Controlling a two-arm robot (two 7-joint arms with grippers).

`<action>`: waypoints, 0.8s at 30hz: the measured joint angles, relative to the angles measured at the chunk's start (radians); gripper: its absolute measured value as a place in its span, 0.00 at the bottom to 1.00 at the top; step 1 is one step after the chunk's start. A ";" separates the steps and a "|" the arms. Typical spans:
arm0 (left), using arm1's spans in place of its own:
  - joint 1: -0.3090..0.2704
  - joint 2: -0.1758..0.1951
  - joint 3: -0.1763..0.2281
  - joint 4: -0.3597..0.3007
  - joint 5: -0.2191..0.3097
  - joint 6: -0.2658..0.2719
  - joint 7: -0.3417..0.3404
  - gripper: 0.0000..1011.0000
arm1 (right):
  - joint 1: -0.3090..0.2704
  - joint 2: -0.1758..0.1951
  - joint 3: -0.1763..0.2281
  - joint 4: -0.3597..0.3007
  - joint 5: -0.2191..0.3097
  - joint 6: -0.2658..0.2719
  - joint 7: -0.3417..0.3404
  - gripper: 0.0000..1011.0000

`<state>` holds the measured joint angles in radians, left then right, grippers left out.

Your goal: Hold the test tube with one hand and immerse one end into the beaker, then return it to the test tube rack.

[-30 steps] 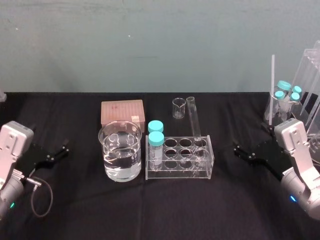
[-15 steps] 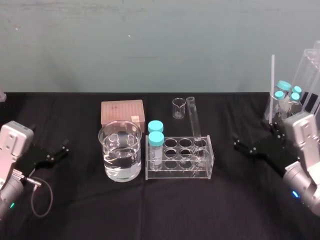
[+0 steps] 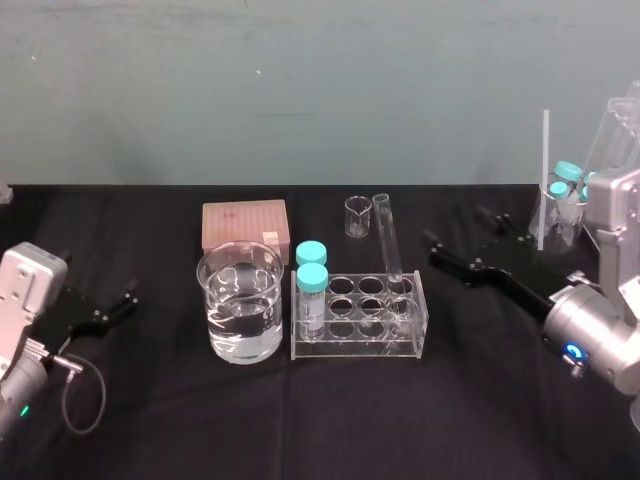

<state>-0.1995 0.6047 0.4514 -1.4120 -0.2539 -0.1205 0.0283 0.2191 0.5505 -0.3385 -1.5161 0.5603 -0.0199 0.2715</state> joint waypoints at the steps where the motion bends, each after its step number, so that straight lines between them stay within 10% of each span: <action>1: 0.000 0.000 0.000 0.000 0.000 0.000 0.000 0.99 | 0.013 -0.004 -0.009 0.006 -0.007 0.006 0.018 0.99; 24: 0.000 0.000 0.000 0.000 0.000 0.000 0.000 0.99 | 0.216 -0.092 -0.091 0.242 -0.101 0.053 0.226 0.99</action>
<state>-0.1995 0.6047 0.4514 -1.4120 -0.2538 -0.1205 0.0283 0.4356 0.4585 -0.4299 -1.2739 0.4590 0.0335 0.4973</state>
